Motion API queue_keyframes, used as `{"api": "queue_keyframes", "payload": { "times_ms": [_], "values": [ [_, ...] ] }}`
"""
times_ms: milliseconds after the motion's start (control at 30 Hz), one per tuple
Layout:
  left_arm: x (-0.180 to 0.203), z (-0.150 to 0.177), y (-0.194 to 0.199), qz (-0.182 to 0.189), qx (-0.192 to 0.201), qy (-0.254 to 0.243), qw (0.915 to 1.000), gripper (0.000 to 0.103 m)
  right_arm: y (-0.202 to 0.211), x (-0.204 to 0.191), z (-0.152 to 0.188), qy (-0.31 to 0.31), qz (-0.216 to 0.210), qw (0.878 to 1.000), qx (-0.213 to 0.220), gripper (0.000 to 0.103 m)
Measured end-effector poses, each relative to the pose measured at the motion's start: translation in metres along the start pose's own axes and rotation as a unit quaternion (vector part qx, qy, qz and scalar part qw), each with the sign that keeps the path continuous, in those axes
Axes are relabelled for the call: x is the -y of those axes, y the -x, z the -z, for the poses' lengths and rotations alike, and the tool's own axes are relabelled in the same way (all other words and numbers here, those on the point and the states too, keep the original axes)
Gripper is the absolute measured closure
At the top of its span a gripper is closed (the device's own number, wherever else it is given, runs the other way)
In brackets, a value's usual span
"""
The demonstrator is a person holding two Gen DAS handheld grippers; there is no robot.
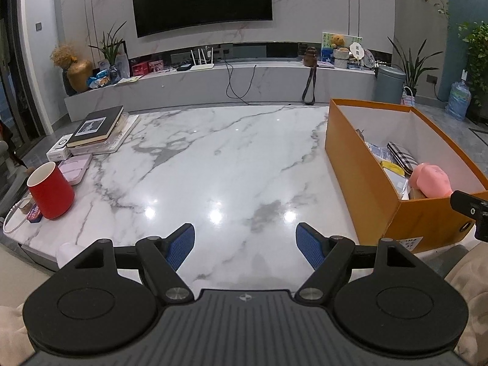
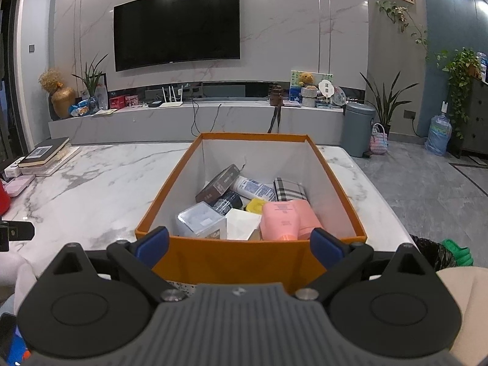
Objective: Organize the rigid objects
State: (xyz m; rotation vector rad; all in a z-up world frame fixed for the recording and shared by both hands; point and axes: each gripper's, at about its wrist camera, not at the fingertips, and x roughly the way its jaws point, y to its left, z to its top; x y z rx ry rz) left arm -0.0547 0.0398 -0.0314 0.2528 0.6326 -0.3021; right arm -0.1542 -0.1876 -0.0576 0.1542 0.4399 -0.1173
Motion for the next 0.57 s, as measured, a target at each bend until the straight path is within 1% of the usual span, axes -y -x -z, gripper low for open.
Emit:
{"api": "queue_keyframes", "payload": {
  "times_ms": [567],
  "values": [
    [0.0016,-0.0004,0.0014,0.001,0.003,0.002,1.0000,0.014,0.0003,-0.0013,0.0006,0.002,0.001,1.000,-0.002,0.006]
  ]
}}
